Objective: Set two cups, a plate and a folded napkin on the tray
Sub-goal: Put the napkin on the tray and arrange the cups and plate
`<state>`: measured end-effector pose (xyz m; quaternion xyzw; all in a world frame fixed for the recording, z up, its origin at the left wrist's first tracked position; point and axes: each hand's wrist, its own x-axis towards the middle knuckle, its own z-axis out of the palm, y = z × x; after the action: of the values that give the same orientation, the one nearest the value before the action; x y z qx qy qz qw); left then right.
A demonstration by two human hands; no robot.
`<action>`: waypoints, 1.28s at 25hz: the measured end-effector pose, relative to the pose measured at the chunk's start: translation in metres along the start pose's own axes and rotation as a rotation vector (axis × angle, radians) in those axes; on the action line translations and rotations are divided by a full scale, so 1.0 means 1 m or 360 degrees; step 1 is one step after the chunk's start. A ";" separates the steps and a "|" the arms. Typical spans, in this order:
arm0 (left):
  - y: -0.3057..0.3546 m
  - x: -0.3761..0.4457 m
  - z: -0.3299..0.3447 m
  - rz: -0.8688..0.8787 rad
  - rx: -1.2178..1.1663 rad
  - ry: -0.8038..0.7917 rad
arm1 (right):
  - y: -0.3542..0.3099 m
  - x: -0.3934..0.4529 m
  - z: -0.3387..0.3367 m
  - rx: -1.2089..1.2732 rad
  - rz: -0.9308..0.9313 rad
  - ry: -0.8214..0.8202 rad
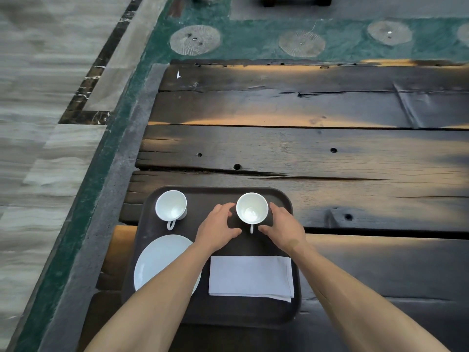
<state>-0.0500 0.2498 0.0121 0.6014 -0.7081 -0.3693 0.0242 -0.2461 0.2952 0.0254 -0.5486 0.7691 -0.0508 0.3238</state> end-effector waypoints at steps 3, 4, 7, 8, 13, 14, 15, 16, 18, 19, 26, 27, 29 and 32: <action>-0.005 -0.019 0.001 -0.0033 0.0015 0.0024 | 0.003 -0.016 0.001 -0.0217 0.0001 -0.0023; -0.006 -0.027 0.002 -0.0037 0.0027 0.0036 | 0.003 -0.024 0.001 -0.0293 -0.0029 -0.0024; -0.009 -0.051 0.005 -0.0059 0.0135 0.0027 | 0.004 -0.044 0.008 -0.0464 -0.0144 -0.0009; -0.012 -0.059 0.006 -0.0072 0.0173 0.0020 | 0.004 -0.051 0.011 -0.0503 -0.0182 -0.0014; -0.028 -0.097 0.007 -0.0100 0.0268 0.0034 | -0.004 -0.075 0.032 -0.0595 -0.0296 -0.0112; -0.033 -0.103 0.006 -0.0096 0.0290 0.0036 | -0.007 -0.080 0.036 -0.0608 -0.0320 -0.0119; -0.037 -0.109 0.006 -0.0094 0.0301 0.0032 | -0.011 -0.084 0.040 -0.0621 -0.0339 -0.0127; -0.041 -0.114 0.006 -0.0095 0.0306 0.0026 | -0.015 -0.087 0.045 -0.0635 -0.0356 -0.0136; -0.051 -0.123 0.004 -0.0092 0.0317 0.0021 | -0.023 -0.092 0.055 -0.0658 -0.0383 -0.0158; -0.057 -0.127 0.003 -0.0086 0.0332 0.0019 | -0.028 -0.095 0.060 -0.0660 -0.0391 -0.0159; -0.107 -0.141 -0.024 0.0026 0.0554 -0.0059 | -0.073 -0.111 0.093 -0.0593 -0.0373 -0.0147; -0.114 -0.141 -0.029 0.0031 0.0544 -0.0056 | -0.080 -0.113 0.099 -0.0564 -0.0358 -0.0143; -0.129 -0.142 -0.042 0.0037 0.0516 -0.0048 | -0.096 -0.117 0.111 -0.0499 -0.0316 -0.0144; -0.152 -0.140 -0.059 0.0050 0.0537 -0.0063 | -0.116 -0.120 0.127 -0.0428 -0.0249 -0.0136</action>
<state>0.1439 0.3422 0.0282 0.5784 -0.7697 -0.2566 -0.0852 -0.0589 0.3903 0.0289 -0.6469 0.7094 0.0509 0.2751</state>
